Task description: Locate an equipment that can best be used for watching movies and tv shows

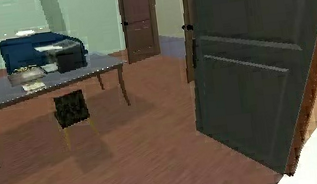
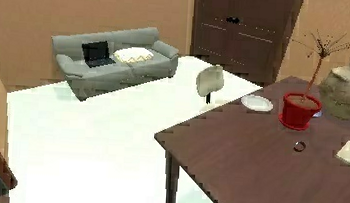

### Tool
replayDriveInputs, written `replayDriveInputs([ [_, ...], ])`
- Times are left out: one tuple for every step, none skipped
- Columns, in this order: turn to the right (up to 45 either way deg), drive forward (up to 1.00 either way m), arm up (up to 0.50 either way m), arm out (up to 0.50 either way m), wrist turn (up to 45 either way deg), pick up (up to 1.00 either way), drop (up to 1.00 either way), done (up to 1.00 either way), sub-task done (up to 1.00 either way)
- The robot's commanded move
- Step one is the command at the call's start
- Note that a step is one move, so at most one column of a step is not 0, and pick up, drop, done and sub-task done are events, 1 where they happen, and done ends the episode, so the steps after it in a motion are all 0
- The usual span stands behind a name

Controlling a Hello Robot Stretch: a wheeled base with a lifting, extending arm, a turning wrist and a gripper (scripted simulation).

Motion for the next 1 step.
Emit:
replayDriveInputs([
  [0.0, 1.0, 0.0, 0.0, 0.0, 0.0, 0.0, 0.0, 0.0],
])
